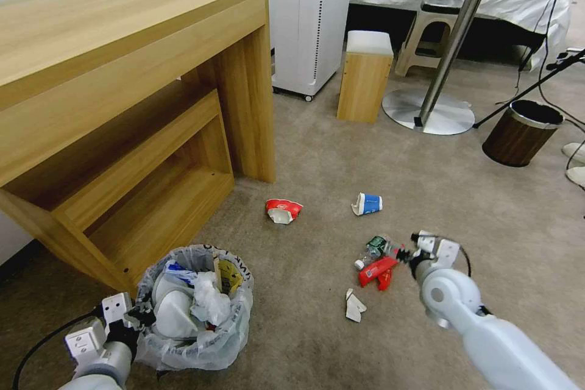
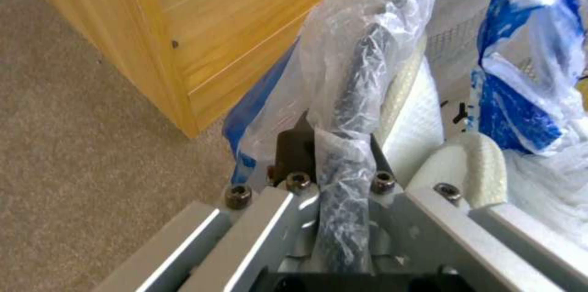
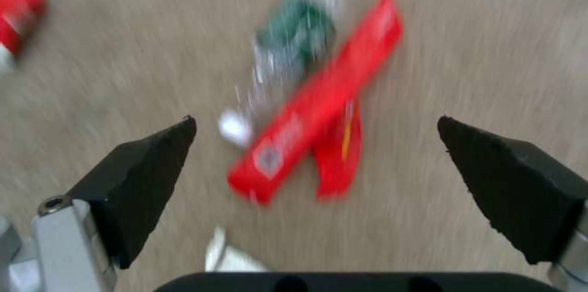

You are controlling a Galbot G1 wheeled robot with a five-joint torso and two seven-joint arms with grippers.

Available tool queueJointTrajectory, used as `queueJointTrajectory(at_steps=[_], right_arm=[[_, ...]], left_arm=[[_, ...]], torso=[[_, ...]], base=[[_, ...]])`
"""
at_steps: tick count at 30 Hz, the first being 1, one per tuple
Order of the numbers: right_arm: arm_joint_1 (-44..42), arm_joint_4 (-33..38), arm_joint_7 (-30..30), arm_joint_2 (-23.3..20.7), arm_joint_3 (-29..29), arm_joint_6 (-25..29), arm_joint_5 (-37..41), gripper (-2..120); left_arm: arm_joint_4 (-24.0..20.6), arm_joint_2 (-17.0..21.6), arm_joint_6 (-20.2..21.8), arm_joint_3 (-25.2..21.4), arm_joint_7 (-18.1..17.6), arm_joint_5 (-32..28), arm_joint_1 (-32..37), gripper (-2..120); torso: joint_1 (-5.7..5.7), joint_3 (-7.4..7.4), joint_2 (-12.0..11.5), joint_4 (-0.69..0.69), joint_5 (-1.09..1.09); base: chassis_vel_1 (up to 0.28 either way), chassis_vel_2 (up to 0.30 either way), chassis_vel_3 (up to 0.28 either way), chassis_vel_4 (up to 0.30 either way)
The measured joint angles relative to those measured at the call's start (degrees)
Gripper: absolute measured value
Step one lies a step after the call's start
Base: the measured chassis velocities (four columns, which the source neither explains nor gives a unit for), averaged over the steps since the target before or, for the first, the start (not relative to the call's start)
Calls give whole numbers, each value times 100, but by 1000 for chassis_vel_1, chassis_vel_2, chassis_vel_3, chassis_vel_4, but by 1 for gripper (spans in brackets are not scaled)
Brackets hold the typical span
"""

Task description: Pick up the trash bin and place the garbage on the floor into it.

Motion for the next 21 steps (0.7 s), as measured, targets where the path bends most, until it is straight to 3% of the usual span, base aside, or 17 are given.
queueJointTrajectory(at_steps=[7, 9, 21], right_arm=[[114, -493, -64, 330, -286, -392, 100, 100], [253, -847, -169, 602, -510, -535, 96, 100], [535, -1606, -546, 1359, -1185, -483, -496, 100]], left_arm=[[75, -23, 0, -8, -5, 0, -32, 1], [113, -44, 0, -17, -13, -2, -62, 1], [217, -76, -45, -51, -38, -16, -151, 1]], torso=[[0, 0, 0, -1, -1], [0, 0, 0, 0, 0], [0, 0, 0, 1, 0]], base=[[0, 0, 0, 0], [0, 0, 0, 0], [0, 0, 0, 0]])
